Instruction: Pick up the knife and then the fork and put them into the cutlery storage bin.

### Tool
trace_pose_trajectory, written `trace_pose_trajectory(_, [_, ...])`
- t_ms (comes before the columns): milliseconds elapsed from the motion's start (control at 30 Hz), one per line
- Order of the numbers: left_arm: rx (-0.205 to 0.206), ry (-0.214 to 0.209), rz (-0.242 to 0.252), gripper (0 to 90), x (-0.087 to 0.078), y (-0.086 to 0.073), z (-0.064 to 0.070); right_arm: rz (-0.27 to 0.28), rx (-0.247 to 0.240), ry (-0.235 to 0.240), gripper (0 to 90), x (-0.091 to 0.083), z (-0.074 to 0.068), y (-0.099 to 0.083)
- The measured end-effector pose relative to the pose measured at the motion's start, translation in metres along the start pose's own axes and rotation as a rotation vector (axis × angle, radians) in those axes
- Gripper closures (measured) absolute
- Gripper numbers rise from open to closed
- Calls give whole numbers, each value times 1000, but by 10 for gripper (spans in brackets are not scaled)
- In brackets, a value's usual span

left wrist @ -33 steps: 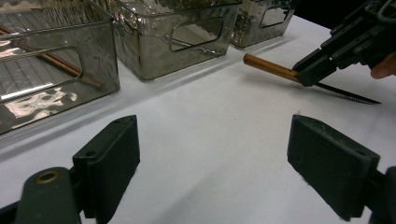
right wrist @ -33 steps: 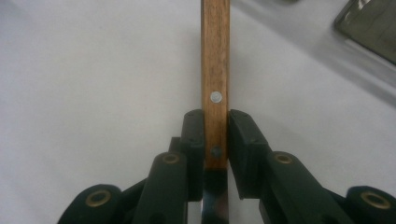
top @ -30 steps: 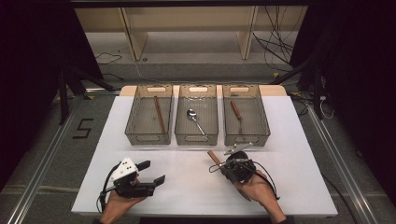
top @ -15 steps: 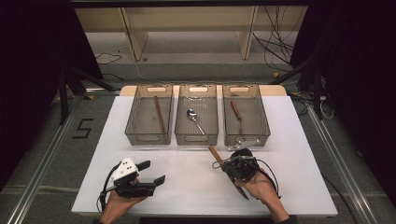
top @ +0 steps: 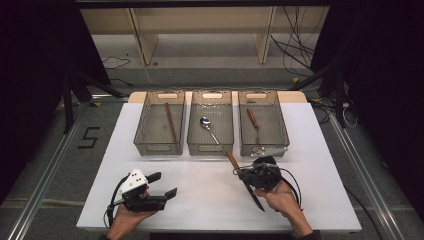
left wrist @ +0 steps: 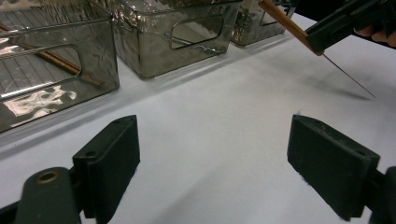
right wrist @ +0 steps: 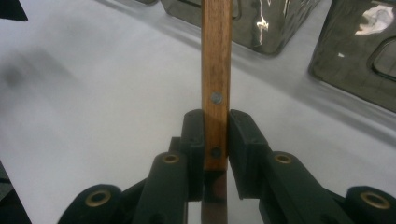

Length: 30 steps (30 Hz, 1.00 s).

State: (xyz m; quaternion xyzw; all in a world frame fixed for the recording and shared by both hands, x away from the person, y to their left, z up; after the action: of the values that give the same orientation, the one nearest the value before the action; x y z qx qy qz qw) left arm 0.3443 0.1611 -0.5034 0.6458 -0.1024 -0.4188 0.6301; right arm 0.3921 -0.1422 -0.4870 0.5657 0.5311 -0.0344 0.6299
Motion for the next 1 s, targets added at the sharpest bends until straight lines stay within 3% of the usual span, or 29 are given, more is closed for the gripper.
trace_pose_trajectory(267, [-4,1,2,167,0,0,-1,46,26,10,773,-9,4,14])
trace_pose_trajectory(533, [-11,-1,5,167,0,0,-1,127,100,30,772,-27,24,42])
trace_pose_trajectory(1000, [-12,1,10,167,-1,1,-2,173,155,-56,772,-44,66,117])
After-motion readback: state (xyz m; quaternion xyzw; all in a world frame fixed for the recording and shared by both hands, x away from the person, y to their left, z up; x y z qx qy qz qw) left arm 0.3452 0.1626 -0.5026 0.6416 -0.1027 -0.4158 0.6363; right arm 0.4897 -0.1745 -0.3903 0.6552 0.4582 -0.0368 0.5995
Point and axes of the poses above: each handheld gripper's, and its own axes: x roughly forward along the jaws, y roughly out of its top, z roughly to its right, the point moved 6 cm from there along x, roughly forward along the jaws
